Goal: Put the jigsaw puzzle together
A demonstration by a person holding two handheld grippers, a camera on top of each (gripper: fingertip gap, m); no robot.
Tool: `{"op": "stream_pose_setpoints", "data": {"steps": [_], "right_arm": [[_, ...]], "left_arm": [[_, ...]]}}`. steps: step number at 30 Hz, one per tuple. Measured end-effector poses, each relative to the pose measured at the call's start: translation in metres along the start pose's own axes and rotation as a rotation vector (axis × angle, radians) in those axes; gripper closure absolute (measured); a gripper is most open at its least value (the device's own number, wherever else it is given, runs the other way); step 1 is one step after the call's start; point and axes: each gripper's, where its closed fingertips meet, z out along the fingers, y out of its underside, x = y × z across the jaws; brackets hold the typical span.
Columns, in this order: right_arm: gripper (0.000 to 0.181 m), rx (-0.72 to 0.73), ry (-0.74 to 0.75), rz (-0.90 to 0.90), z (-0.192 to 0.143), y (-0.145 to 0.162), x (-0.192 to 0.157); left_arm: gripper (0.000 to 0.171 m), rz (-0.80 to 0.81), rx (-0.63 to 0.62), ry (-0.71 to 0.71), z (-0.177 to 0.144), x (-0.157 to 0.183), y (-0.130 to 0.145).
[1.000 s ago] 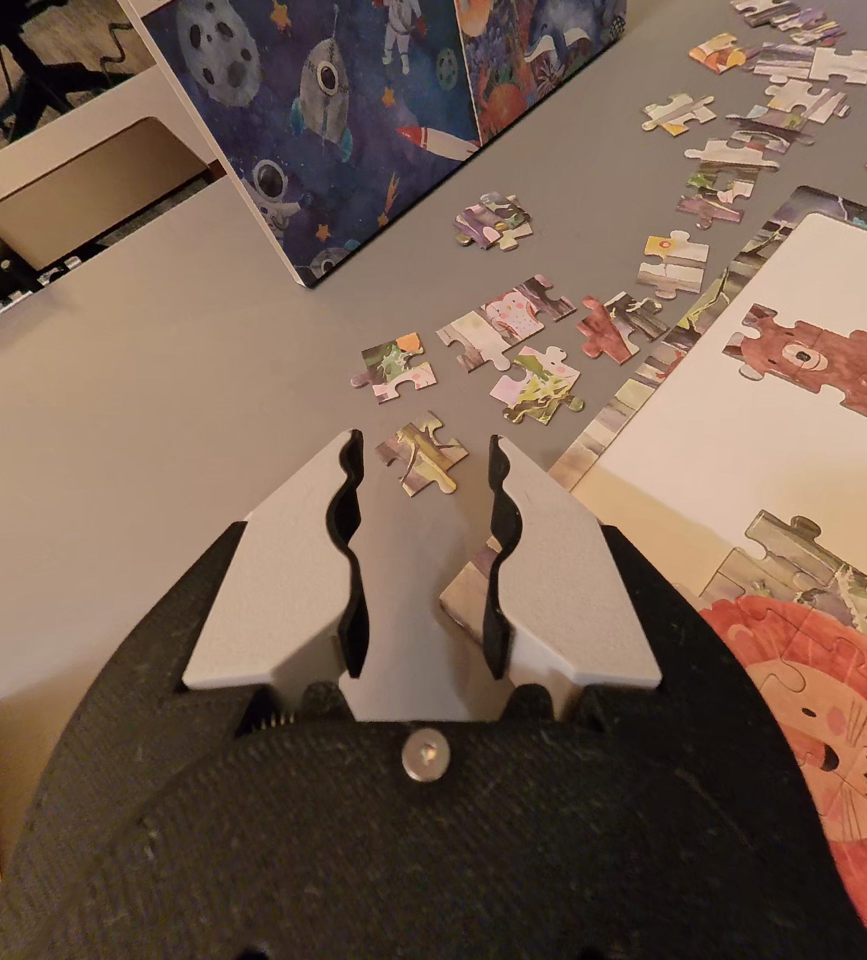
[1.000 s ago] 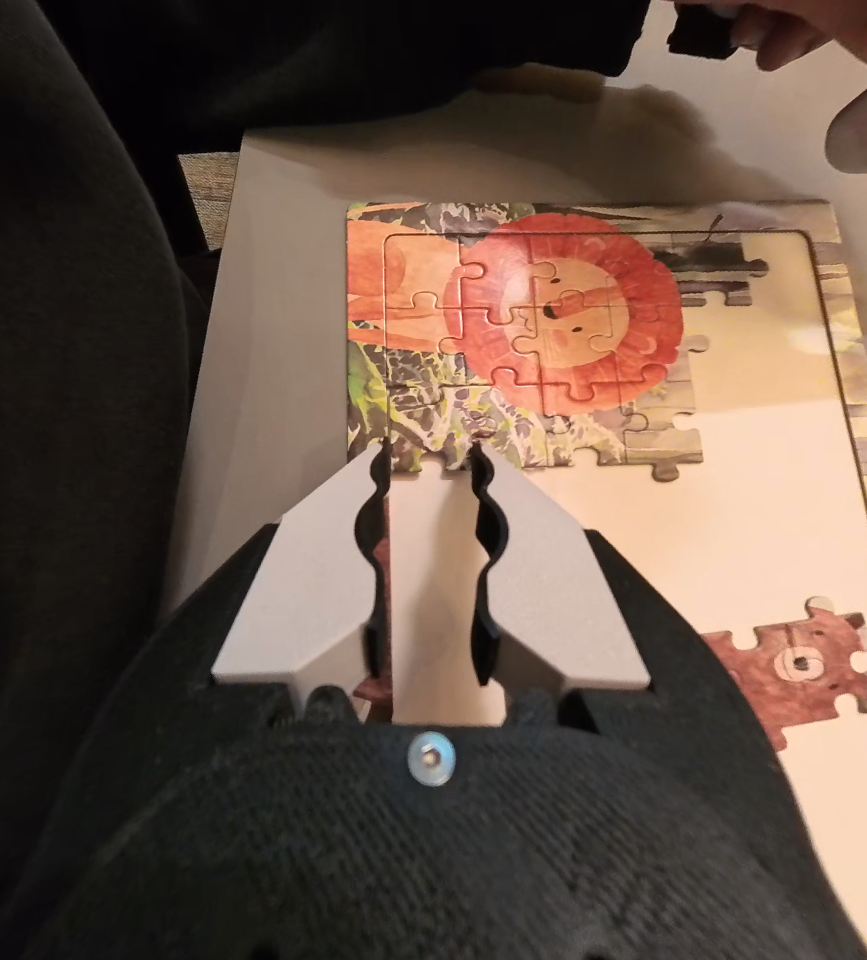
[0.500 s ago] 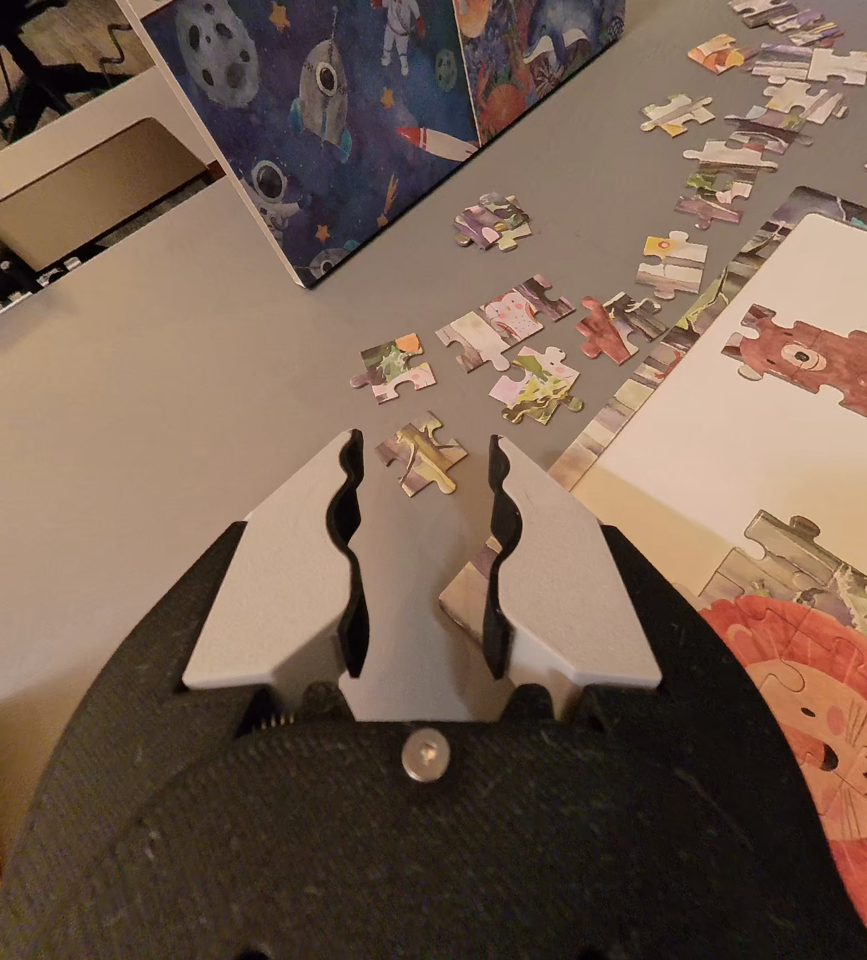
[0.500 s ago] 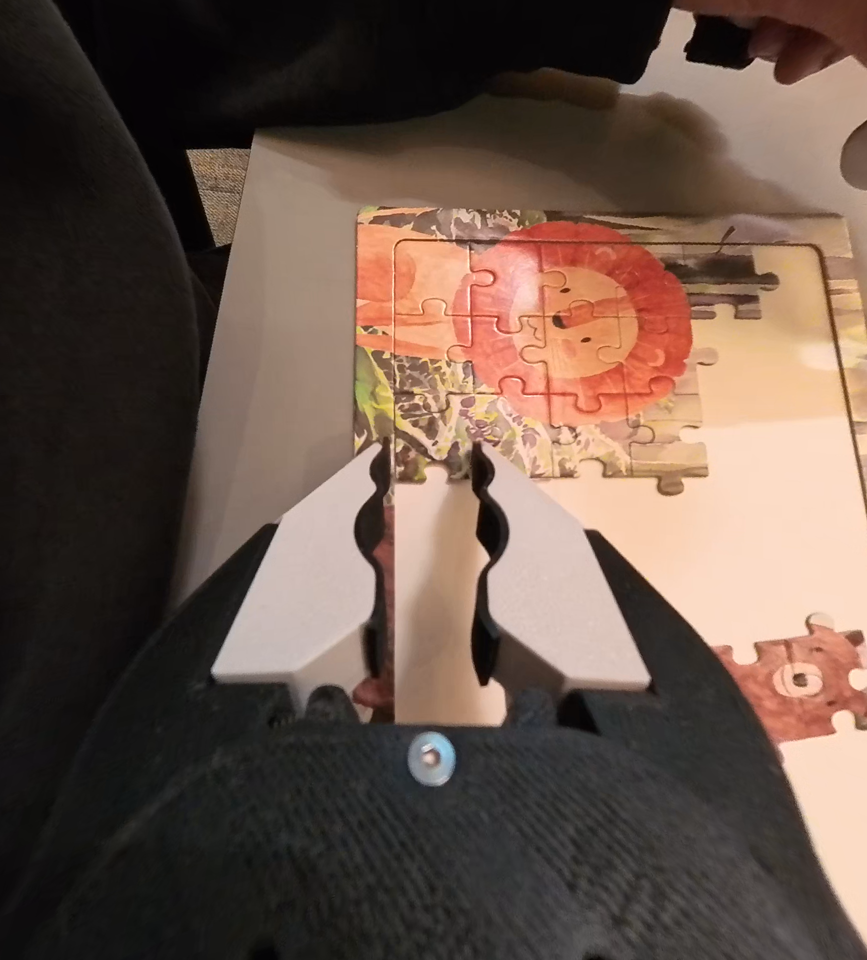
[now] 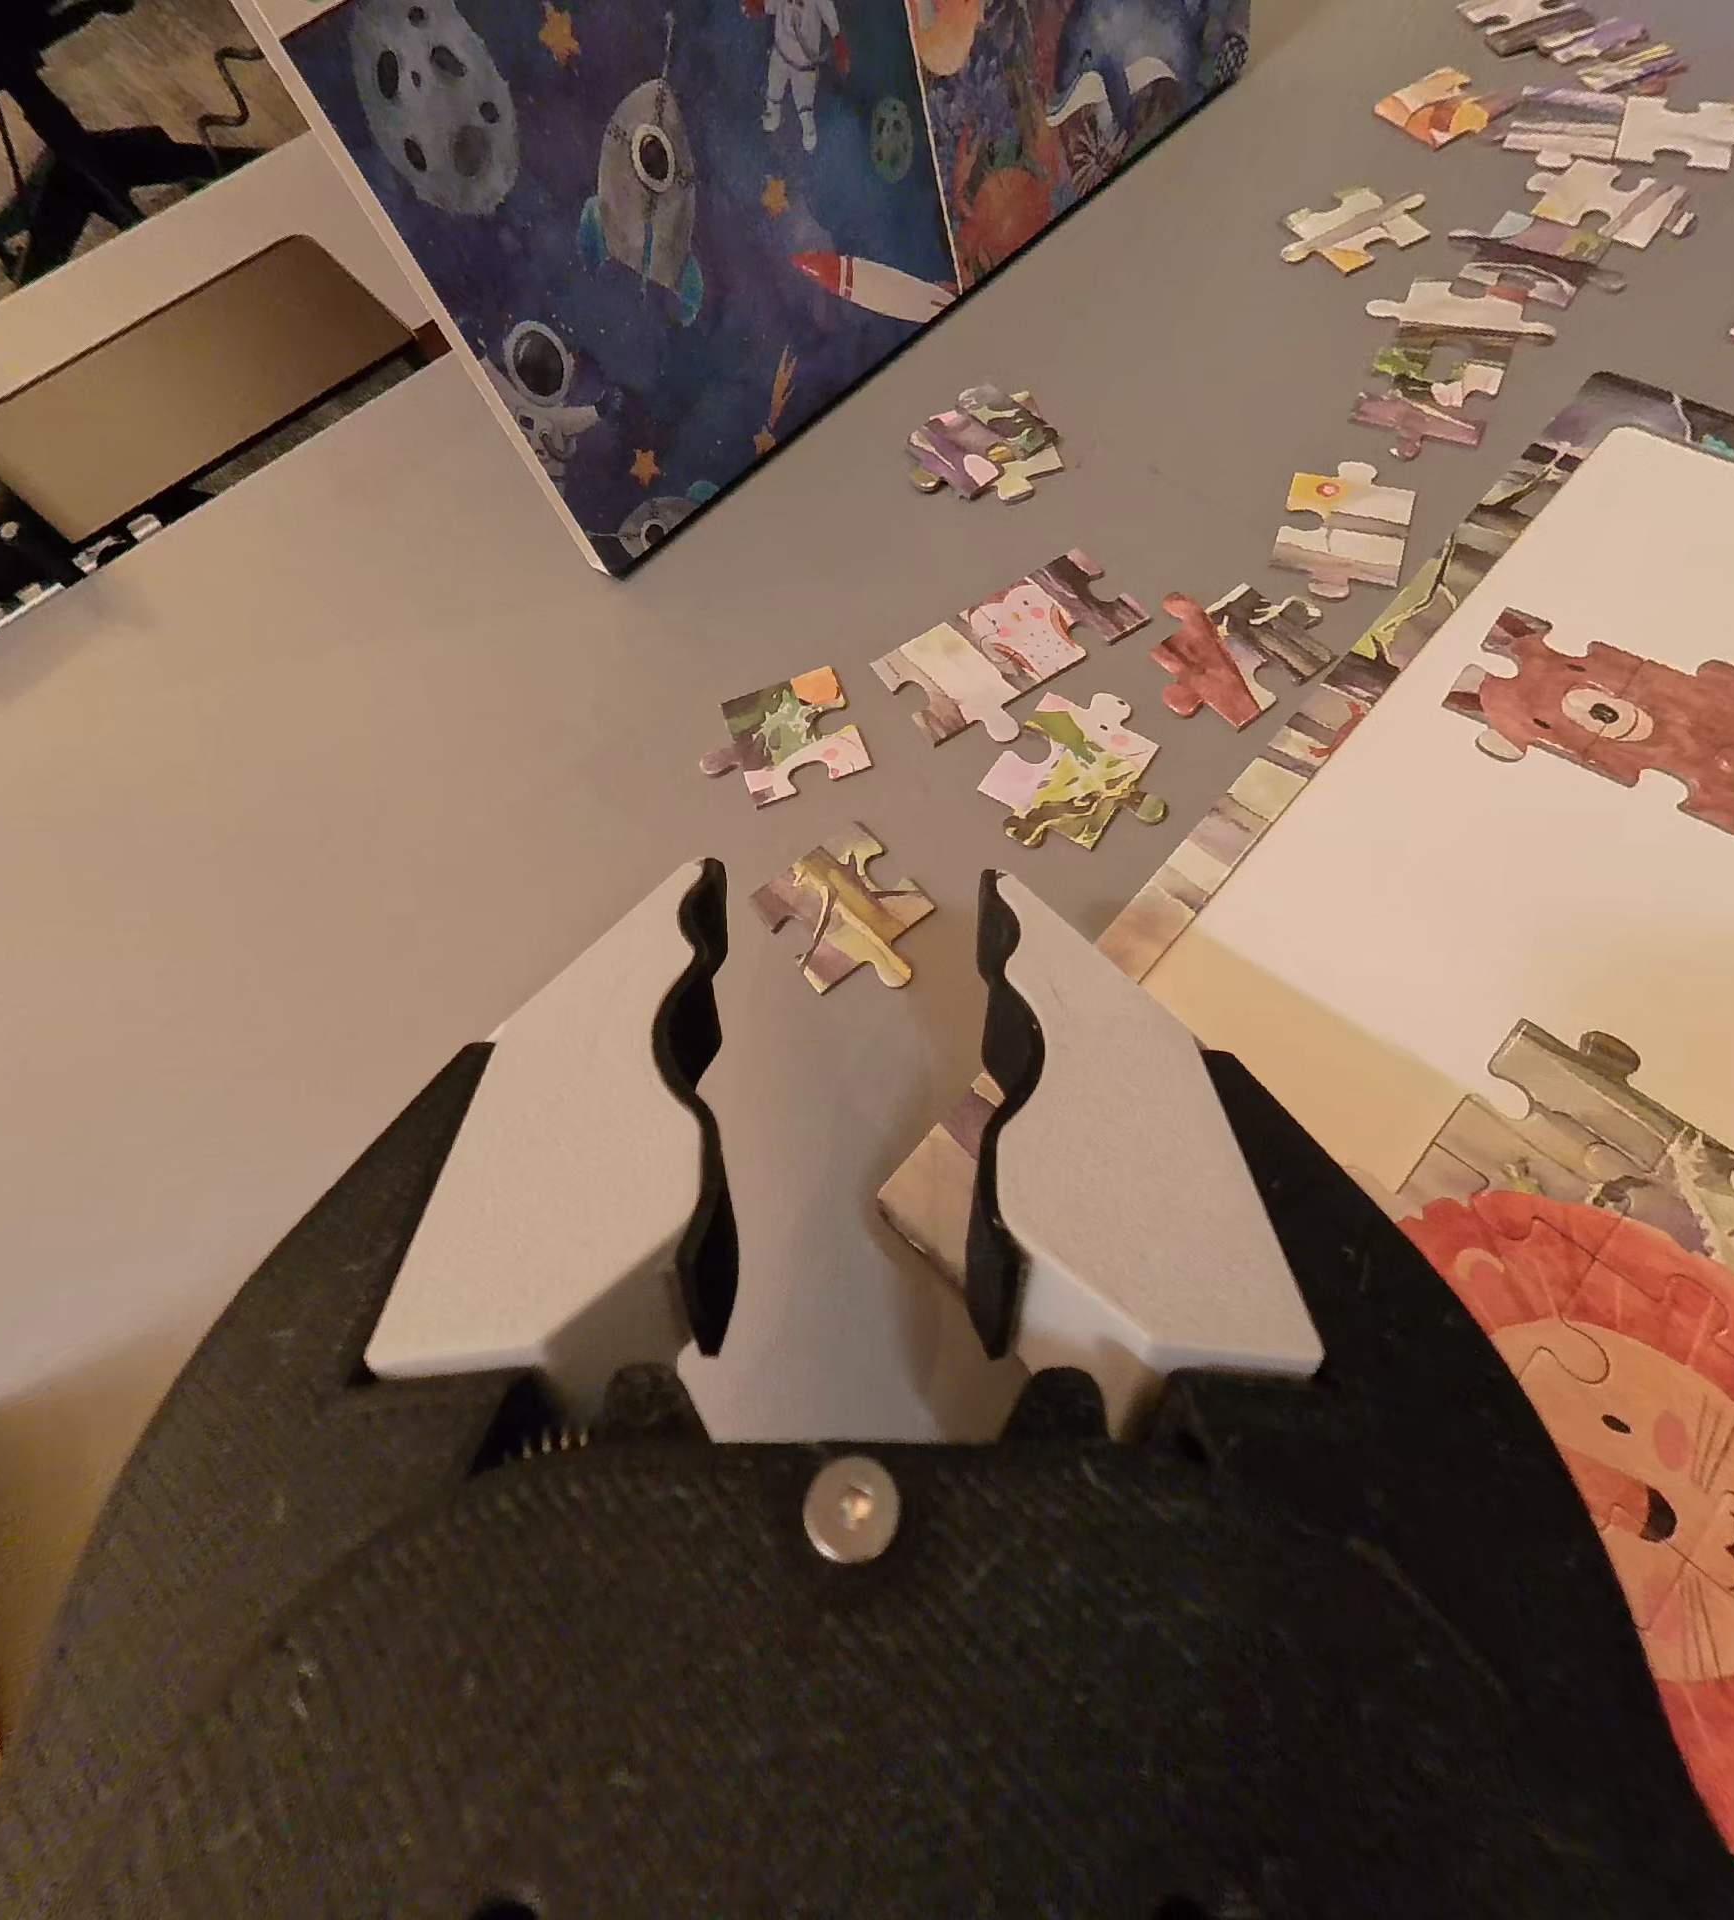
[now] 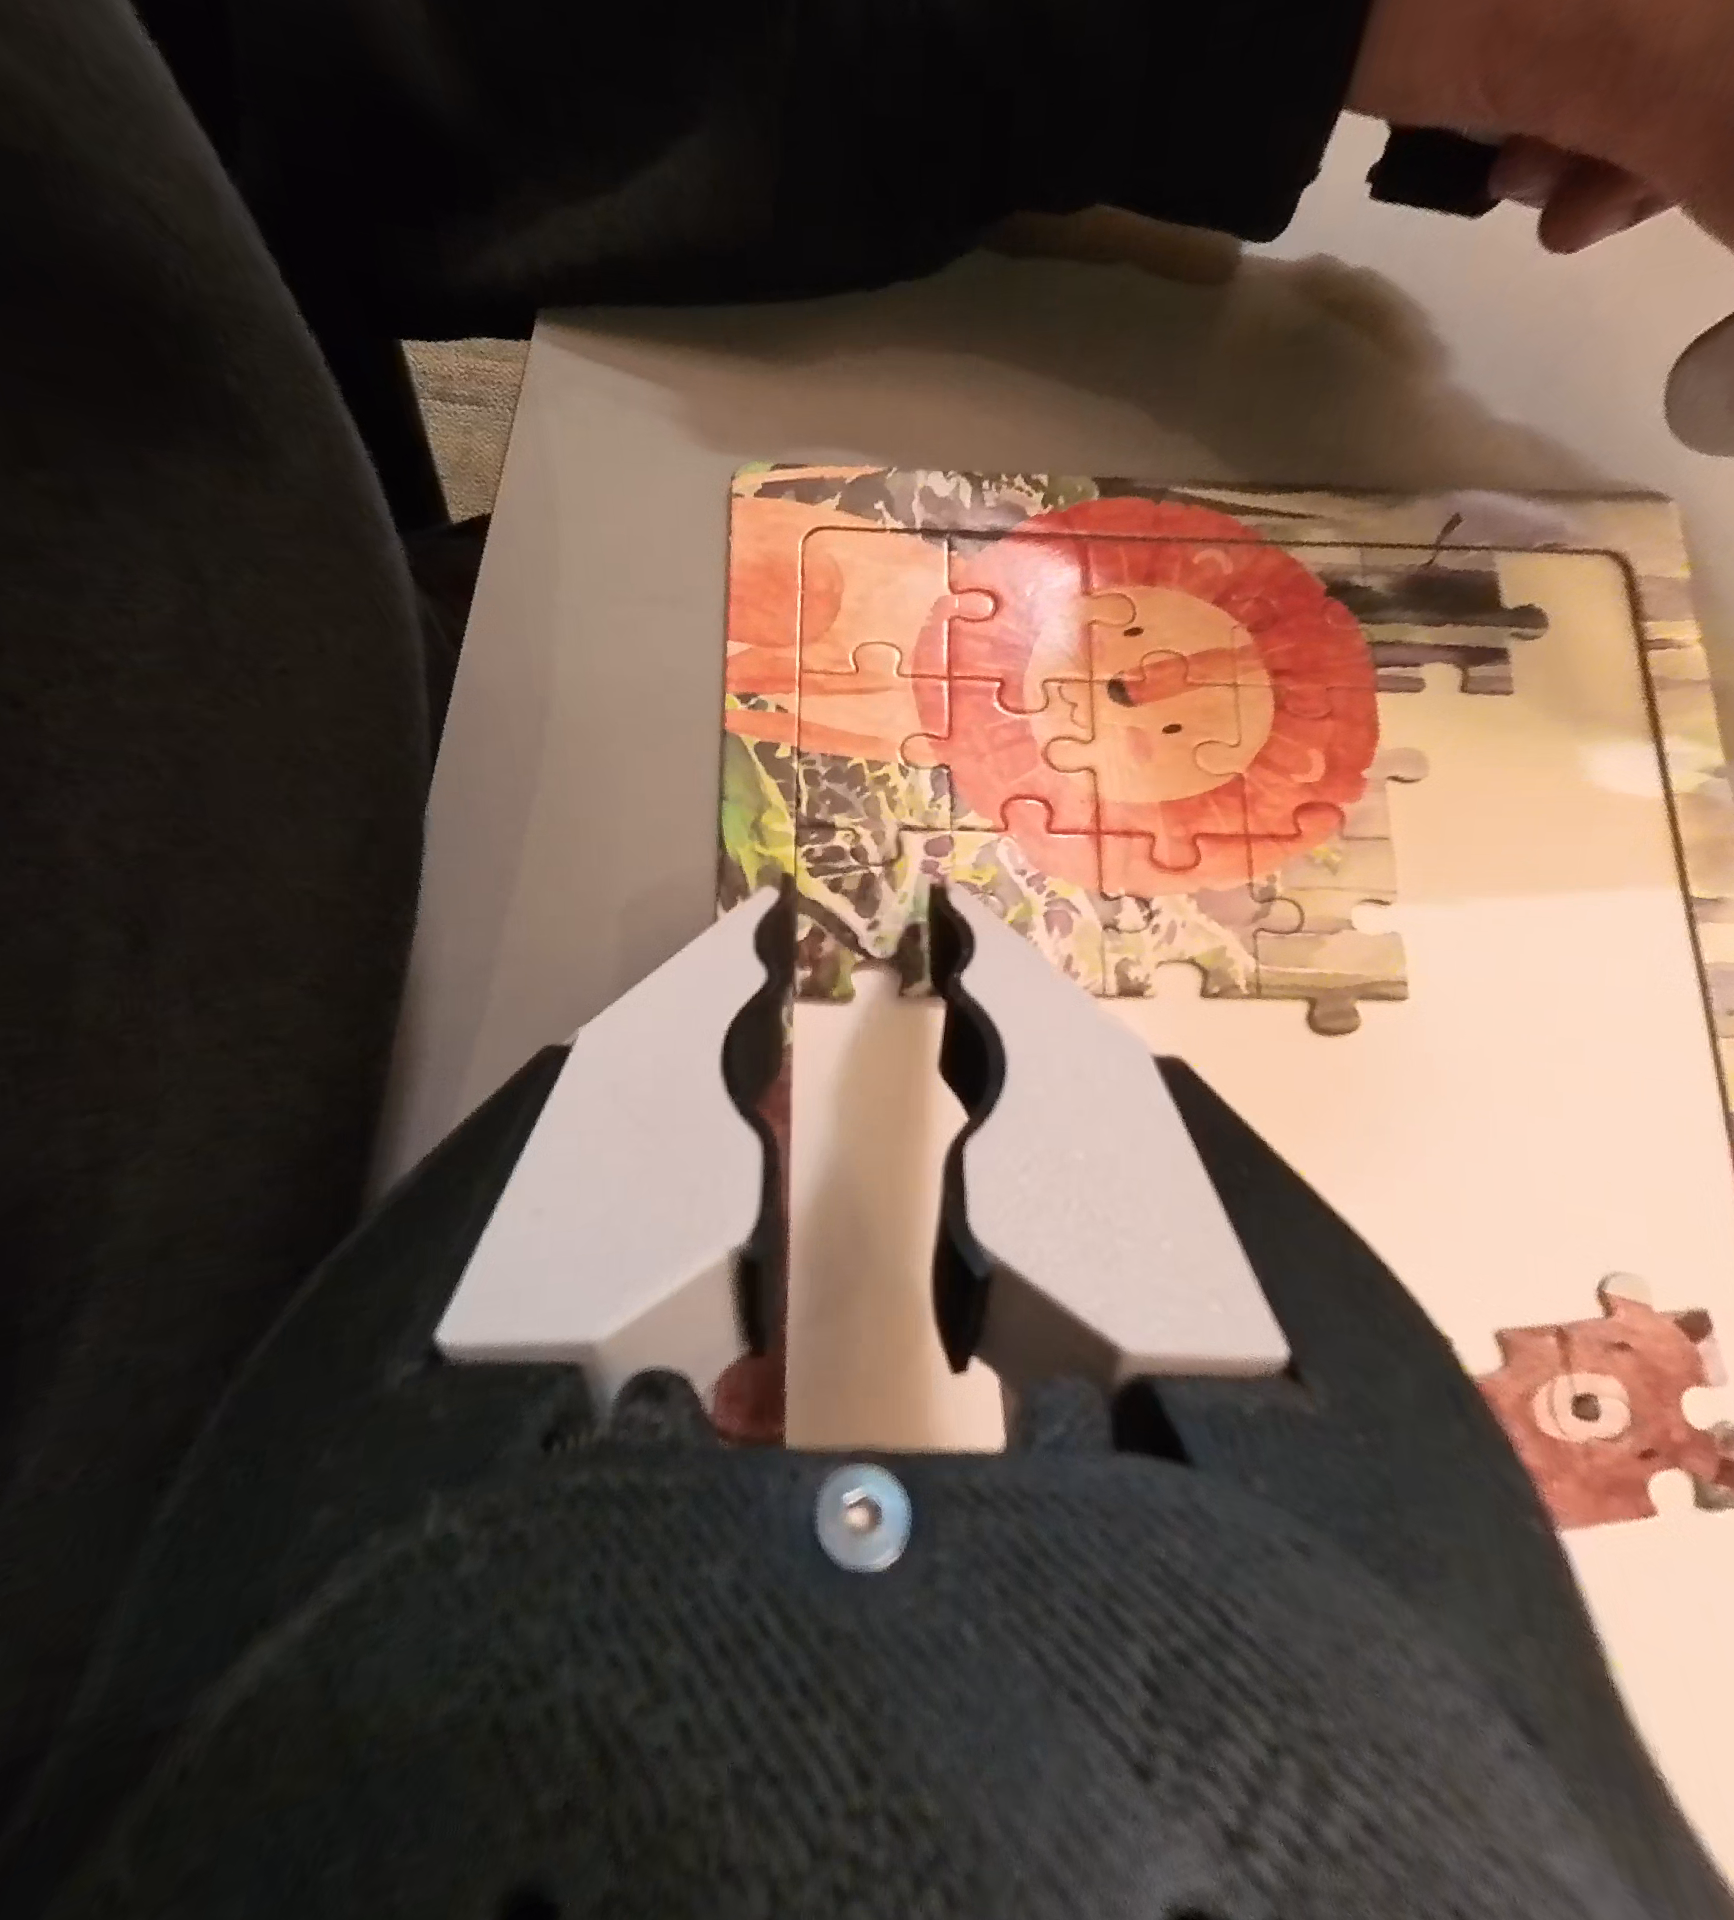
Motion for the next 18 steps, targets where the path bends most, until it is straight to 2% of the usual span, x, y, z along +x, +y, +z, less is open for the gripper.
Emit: {"op": "stream_pose_setpoints", "data": {"steps": [7, 13, 18], "right_arm": [[0.170, 0.007, -0.020, 0.019, 0.0078, -0.0011, 0.0001], [0.169, 0.009, -0.066, 0.065, 0.0088, -0.0024, -0.0006], [0.165, -0.003, -0.037, 0.051, 0.0072, 0.0002, 0.0042]], "left_arm": [[0.124, -0.001, 0.000, -0.001, -0.0001, -0.0003, 0.0001], [0.124, 0.002, -0.001, 0.000, 0.0001, 0.0002, 0.0001], [0.124, 0.000, 0.001, 0.000, -0.0002, 0.0000, -0.0002]]}}
